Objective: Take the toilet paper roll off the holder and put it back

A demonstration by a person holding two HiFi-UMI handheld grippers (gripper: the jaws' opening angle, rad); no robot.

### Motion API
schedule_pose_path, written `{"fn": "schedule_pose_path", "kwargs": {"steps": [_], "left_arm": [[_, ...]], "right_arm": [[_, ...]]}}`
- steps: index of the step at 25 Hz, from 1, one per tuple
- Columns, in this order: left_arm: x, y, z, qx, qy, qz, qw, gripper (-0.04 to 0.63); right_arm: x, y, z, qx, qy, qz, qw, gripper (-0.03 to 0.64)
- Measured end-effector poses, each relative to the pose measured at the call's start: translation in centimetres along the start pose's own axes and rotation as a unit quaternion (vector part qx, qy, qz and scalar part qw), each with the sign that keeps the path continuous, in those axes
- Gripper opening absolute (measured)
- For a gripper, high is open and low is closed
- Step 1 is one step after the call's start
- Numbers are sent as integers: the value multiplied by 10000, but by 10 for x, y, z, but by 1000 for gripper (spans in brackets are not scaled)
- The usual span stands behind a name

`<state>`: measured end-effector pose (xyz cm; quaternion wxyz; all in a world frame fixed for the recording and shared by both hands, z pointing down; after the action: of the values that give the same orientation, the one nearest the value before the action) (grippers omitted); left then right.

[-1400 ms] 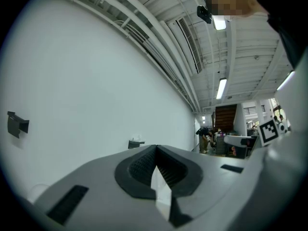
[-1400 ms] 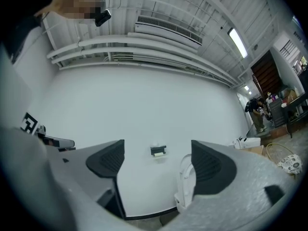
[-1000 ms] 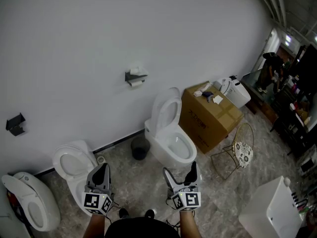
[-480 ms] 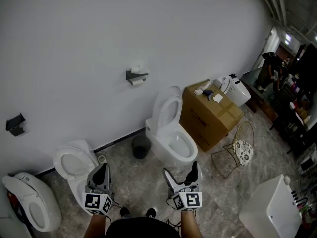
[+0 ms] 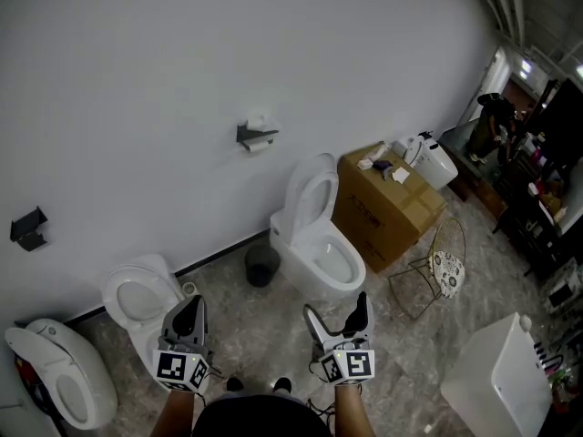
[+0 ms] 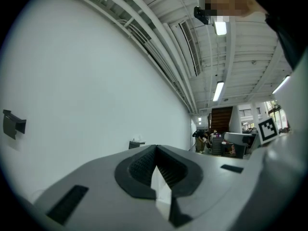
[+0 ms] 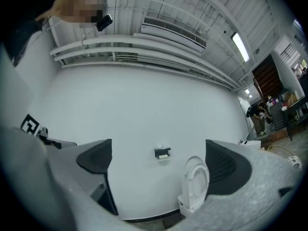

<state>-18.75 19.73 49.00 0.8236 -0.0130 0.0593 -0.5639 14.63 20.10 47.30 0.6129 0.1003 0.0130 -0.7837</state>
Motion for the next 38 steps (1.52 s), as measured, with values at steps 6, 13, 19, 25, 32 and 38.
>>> {"fn": "schedule_pose_path", "kwargs": {"steps": [6,13,19,25,32,38], "left_arm": [[-8,-17,-19,-44,25,105,9999,3],[-13,-36,-16,-107,34,216,9997,3],[-13,-49,-3,-107,90,257,9996,3],[-5,-56,-12,-124,21,120,9998,3],[12,-66,0,-49,59,13,10000,3],[40,-67,12,-20,69,-64,10000,3]], "right_arm": [[-3,-26,4,-4,40,98,9999,581],[-2,-47,6,-67,31,149,9999,581],[6,-53,8,-76,51,152,9998,581],[24,-54,11,-76,63,96,9999,581],[54,-48,20,-2,135,-42,9999,581],[82,-31,27,53,129,-123,9998,581]]}}
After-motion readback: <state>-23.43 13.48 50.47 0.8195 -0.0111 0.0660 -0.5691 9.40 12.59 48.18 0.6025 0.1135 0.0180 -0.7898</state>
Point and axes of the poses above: the fingertips, and each gripper's own axes: x forward along the fingers, y to its right, z out of its underside, the point moved 8 cm from there along -x, backward along the fingers, and after that the axes turned 1 degree about x, right-handed, at the moved point
